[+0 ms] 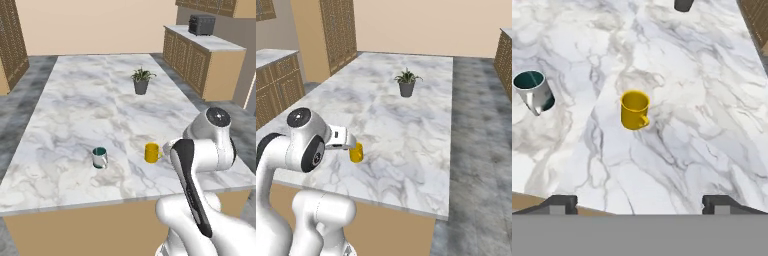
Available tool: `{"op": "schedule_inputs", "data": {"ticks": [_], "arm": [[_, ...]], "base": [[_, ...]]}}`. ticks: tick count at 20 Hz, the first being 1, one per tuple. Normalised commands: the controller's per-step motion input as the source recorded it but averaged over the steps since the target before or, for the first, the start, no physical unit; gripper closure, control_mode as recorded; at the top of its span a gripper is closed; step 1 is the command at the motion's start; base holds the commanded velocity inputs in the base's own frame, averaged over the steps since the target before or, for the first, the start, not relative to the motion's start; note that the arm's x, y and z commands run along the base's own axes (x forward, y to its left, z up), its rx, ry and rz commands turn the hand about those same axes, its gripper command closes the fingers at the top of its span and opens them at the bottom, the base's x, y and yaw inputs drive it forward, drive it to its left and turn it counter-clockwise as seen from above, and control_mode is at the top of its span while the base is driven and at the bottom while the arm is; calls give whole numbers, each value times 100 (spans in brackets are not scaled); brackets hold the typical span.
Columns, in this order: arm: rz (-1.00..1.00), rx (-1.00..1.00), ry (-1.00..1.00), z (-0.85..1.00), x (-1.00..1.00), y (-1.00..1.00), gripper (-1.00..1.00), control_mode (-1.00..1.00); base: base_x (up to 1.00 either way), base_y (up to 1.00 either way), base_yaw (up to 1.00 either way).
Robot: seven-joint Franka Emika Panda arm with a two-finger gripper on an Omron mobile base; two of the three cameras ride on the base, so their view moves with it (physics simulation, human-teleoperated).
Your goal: Clear the mugs and bowl far away from the sink.
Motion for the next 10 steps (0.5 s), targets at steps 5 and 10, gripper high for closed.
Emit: {"op": "schedule_inputs", "data": {"ticks": [5, 10], "arm": [[-5, 3, 0, 90, -85, 0, -100, -100], [-1, 1, -4, 43, -68, 0, -100, -100]], "base": [[0, 0, 0], [0, 0, 0]]}}
